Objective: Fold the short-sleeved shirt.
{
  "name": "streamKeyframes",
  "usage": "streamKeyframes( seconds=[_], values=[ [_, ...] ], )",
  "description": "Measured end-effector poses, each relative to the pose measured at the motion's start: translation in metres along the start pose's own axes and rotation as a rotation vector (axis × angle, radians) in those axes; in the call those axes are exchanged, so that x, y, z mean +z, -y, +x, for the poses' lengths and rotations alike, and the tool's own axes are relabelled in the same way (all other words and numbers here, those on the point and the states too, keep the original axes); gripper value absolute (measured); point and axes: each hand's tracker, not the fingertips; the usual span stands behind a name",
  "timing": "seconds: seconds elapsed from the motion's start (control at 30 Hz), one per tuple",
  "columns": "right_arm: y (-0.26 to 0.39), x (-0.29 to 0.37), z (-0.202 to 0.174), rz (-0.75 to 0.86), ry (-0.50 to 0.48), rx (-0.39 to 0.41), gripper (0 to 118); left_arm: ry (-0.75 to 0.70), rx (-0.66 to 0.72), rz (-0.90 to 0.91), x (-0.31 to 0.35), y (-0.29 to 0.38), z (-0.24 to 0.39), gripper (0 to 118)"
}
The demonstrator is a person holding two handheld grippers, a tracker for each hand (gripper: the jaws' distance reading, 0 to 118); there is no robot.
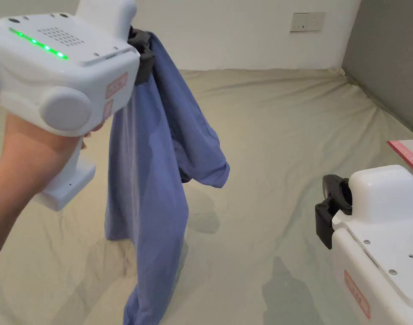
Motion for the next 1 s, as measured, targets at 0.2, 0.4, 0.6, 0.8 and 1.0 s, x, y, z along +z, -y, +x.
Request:
streamKeyframes(
  seconds=[0.2,0.4,0.6,0.8,1.0],
  values=[
    [0.023,-0.025,0.018,-0.091,0.000,-0.034,2,0.244,0.182,-0.339,-0.115,0.137,0.077,4],
    [0.041,-0.049,0.026,-0.156,0.028,-0.039,2,0.224,0.202,-0.565,-0.145,0.254,0.131,4],
    [0.045,-0.058,0.025,-0.186,0.000,-0.047,2,0.204,0.260,-0.608,-0.129,0.262,0.116,23],
    [0.020,-0.045,0.018,-0.114,-0.015,-0.023,2,0.113,0.374,-0.392,-0.065,0.198,0.060,111],
    [-0.024,-0.024,0.001,0.040,-0.049,0.011,2,-0.041,0.355,-0.067,0.051,0.108,0.015,111]
  ],
)
